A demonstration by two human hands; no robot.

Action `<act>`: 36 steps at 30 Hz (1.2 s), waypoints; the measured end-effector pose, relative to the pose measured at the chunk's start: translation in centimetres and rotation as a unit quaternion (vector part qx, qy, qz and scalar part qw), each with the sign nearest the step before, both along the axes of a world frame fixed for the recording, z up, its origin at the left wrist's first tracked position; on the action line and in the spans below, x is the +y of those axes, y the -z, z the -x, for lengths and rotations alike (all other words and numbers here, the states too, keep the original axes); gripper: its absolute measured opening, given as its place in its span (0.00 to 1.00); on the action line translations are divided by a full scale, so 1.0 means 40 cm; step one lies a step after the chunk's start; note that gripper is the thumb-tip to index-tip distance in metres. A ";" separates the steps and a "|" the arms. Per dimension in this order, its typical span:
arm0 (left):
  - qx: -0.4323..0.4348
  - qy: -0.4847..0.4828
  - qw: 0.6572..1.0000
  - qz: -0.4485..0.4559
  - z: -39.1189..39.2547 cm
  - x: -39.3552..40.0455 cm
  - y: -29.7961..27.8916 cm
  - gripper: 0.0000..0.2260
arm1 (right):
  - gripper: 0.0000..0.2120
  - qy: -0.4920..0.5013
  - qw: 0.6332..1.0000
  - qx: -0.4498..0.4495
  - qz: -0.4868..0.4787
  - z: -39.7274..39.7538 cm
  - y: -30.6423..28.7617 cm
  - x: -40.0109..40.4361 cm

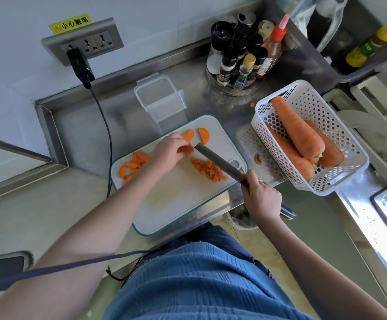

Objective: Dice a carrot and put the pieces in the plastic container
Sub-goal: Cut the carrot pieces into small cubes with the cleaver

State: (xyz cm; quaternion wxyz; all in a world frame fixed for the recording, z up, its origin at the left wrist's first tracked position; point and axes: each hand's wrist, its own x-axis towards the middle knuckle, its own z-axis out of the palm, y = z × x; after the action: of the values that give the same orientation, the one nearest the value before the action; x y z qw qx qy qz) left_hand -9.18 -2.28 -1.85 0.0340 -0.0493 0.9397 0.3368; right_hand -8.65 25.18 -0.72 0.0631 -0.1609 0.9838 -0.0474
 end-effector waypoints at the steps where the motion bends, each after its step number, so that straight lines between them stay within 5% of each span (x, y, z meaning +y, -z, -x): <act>1: 0.000 -0.019 0.999 -0.033 -0.017 0.002 -0.007 0.13 | 0.07 0.010 1.000 -0.007 -0.008 0.003 0.001 -0.005; 6: -0.122 -0.062 0.978 -0.158 -0.126 0.025 -0.017 0.11 | 0.08 0.037 0.999 -0.029 0.016 0.003 -0.011 -0.039; 10: -0.127 -0.131 0.968 -0.171 -0.192 0.043 0.012 0.10 | 0.08 0.051 0.997 -0.048 0.033 -0.004 -0.010 -0.060; 21: -0.019 -0.210 0.973 -0.090 -0.207 0.043 0.020 0.08 | 0.08 0.063 0.995 -0.065 0.050 -0.008 -0.012 -0.073; 30: -0.001 -0.060 0.997 0.044 0.063 0.018 0.027 0.21 | 0.08 0.167 0.977 -0.054 0.118 0.009 -0.020 -0.073; 36: -0.017 -0.064 0.993 0.093 0.087 0.036 0.070 0.13 | 0.07 0.184 0.972 -0.058 0.131 -0.002 -0.029 -0.069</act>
State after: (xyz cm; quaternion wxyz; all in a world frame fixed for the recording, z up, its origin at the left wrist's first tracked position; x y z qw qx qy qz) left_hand -12.67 -0.83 -4.63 0.0232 -0.1181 0.9610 0.2489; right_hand -8.57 22.42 0.42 0.0887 0.0191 0.9764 -0.1958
